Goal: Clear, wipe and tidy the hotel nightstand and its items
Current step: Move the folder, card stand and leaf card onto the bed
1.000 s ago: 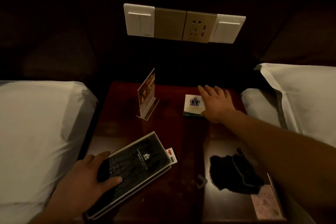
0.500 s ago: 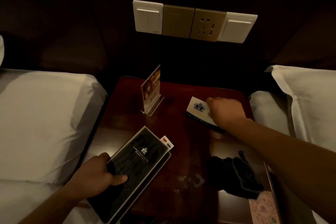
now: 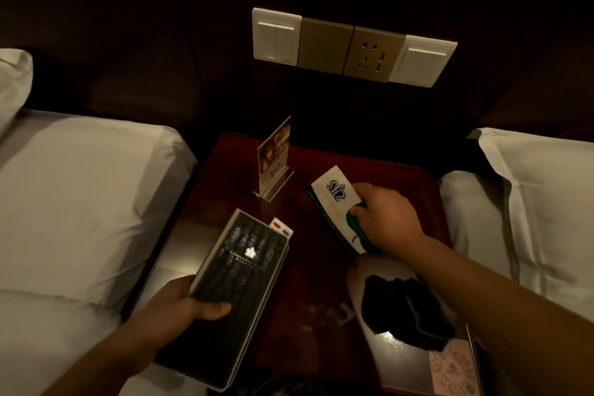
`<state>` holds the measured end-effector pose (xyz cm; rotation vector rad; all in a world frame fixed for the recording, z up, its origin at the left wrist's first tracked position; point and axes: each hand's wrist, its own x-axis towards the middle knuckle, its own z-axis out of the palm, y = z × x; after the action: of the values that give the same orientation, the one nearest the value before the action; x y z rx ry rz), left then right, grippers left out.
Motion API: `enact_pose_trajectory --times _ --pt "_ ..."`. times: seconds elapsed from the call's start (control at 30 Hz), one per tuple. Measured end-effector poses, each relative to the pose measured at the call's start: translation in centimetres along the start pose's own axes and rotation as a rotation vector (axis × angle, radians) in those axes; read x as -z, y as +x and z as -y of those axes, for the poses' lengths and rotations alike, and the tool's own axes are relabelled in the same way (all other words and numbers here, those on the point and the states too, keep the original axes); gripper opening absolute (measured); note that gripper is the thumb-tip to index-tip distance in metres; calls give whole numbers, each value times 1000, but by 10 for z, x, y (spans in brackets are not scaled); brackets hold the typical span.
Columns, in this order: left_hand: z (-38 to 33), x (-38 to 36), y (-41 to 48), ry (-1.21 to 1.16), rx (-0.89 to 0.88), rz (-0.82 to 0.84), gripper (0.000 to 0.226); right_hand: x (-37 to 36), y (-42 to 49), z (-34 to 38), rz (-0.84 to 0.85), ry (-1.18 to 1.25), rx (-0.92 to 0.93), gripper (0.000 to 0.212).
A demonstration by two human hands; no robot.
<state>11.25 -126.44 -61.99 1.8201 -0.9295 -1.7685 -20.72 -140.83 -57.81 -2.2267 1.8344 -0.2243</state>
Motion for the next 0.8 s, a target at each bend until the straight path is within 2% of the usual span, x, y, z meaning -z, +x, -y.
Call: enact_pose_trajectory --times 0.13,0.2,0.27,0.47,0.8 --pt "9 -1 -11 -273 -30 -122 59 7 -10 7 -21 275 -117 36" --pt "12 -3 -18 -432 -30 -155 48 7 -16 14 4 380 -164 32" --pt "14 -1 -26 -544 -39 -185 50 6 -22 24 47 489 -196 27" --pt "17 11 -60 -620 -77 -305 43 5 -36 73 168 734 -198 29" --pt "50 48 -120 -819 -58 -476 45 3 -45 167 295 760 2 24"
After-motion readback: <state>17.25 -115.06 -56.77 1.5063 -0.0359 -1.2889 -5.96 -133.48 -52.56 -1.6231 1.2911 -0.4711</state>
